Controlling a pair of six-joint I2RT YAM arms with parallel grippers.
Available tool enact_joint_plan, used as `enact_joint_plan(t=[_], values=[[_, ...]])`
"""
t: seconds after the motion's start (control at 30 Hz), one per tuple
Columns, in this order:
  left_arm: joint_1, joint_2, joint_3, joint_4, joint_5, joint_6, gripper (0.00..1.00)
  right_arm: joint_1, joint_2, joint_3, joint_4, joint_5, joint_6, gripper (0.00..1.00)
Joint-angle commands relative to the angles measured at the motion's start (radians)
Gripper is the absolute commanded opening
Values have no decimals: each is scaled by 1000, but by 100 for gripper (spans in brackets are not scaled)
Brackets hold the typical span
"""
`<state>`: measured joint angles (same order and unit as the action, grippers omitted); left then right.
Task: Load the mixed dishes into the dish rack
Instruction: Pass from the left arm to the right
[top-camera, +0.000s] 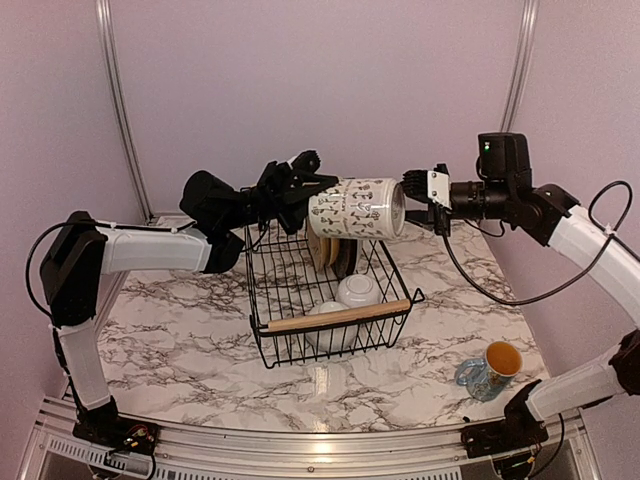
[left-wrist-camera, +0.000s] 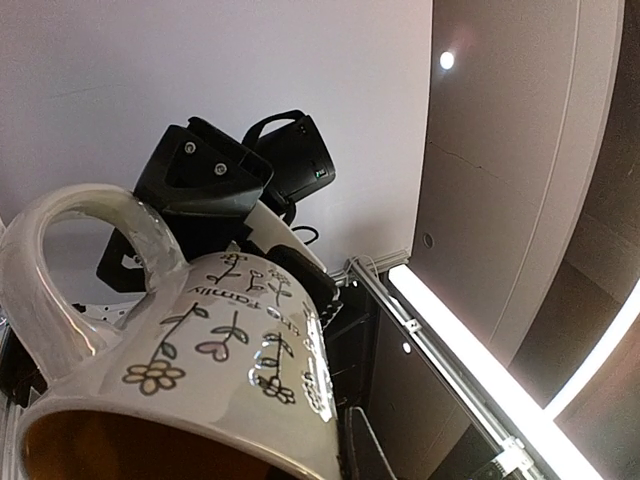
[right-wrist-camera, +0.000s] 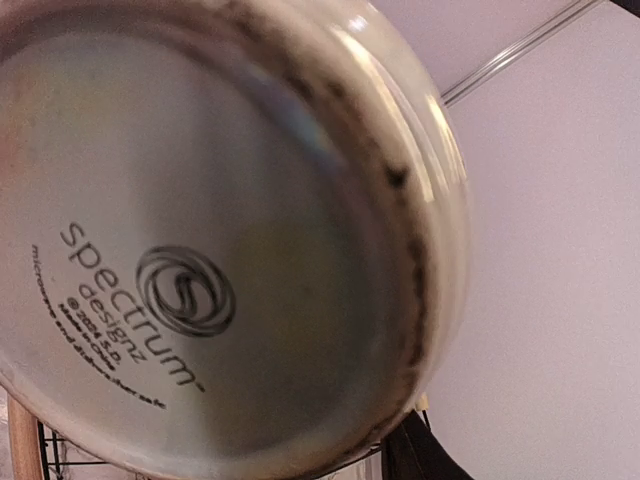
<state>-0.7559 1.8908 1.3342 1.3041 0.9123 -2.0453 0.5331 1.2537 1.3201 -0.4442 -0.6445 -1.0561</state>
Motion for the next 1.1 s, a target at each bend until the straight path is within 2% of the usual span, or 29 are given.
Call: enact_joint_plan(t=[0.0,0.07,0.13,0.17,0.2,0.23,0.3,0.33,0.4,0.47,0.6,0.67,0.8,0.9,1.07], values=[[-11,7,32,437,-49,-341,0,48,6,65,76,-90,86,41],[-5,-31,33,372,-3,-262,0,48,-4,30,84,-41,88,51],[13,-114,8,163,38,-77,0,40,-13,-19,94,19,103,64],[26,-167,-1,-1,51,71,0,32,-17,-38,83,34,105,67],[40,-229,8,-234,59,237,0,18,-22,-56,68,29,113,69],[55,-282,40,-600,53,451,0,-2,-25,-69,46,10,123,70],[70,-346,191,-1170,-16,869,0,-52,-43,-88,9,-56,152,72],[73,-355,274,-1378,-65,1034,0,-75,-53,-93,-9,-87,168,73],[73,-361,393,-1640,-141,1221,0,-109,-68,-88,-40,-136,204,75],[67,-369,472,-1832,-247,1395,0,-118,-77,-67,-80,-177,235,75],[38,-418,466,-2018,-488,1610,0,-119,-66,2,-134,-246,348,75],[-21,-444,446,-2070,-693,1745,0,-118,-51,37,-146,-270,414,75],[-246,-484,367,-2083,-1046,1991,0,-117,1,104,-136,-288,574,70],[-363,-464,331,-2084,-1227,2109,0,-110,52,148,-145,-346,676,67],[-507,-416,297,-2079,-1448,2244,0,-58,78,143,-129,-331,705,67]])
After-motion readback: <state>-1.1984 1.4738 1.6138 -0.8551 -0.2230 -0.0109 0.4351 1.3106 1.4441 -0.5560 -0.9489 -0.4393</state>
